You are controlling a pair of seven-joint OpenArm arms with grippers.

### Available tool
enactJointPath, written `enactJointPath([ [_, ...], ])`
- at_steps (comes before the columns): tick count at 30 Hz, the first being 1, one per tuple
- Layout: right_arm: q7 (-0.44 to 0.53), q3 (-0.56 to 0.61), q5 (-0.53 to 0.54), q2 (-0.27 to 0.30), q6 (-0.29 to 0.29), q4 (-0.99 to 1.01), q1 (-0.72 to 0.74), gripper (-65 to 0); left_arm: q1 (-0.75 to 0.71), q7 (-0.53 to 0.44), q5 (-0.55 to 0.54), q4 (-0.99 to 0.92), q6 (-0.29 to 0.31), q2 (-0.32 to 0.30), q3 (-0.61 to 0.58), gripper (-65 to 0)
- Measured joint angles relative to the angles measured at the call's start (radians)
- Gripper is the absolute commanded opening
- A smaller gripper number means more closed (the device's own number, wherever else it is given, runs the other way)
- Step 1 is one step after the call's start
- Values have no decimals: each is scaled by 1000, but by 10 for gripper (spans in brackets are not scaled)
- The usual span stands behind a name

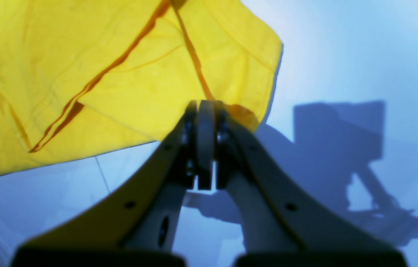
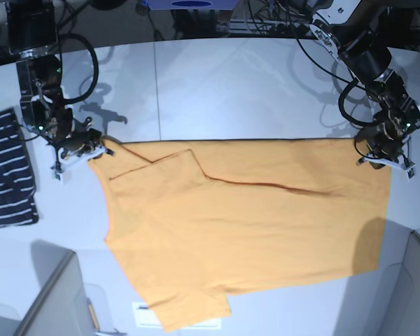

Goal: Fold the T-shirt properly
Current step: 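Grasp the folded edge again with both grippers at its two ends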

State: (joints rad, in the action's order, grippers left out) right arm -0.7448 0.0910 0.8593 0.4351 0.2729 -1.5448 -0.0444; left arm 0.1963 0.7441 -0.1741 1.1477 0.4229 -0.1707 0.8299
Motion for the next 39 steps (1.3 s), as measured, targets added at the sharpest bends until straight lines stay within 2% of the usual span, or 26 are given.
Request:
enactJointPath([
  [5, 0, -2, 0, 1, 0, 0, 2, -650, 0, -61, 72, -3, 3, 4, 0, -650],
  [13, 0, -2, -1, 10, 0, 2, 18, -650, 9, -154, 42, -106, 19, -29, 6, -650],
  [16, 0, -2, -1, 10, 0, 2, 18, -650, 9, -157, 42, -105, 19, -27, 6, -650],
  [24, -35, -7, -95, 14, 1, 9, 41, -650, 9, -146, 42, -105, 19, -35, 6, -650],
  [29, -47, -89, -104, 13, 0, 8, 38, -650, 6, -146, 42, -102, 19, -35, 6, -650],
  [31, -87, -93, -105, 13, 1, -4, 37, -650, -5, -146, 39, -92, 19, -35, 6, -650],
  [34, -101, -114, -87, -34, -3, -71, 21, -650, -24, -127, 48, -53, 18, -31, 6, -650],
  [39, -90, -288, -101, -156, -3, -203, -40, -650, -70, -97, 55, 63, -5, -18, 12, -650],
])
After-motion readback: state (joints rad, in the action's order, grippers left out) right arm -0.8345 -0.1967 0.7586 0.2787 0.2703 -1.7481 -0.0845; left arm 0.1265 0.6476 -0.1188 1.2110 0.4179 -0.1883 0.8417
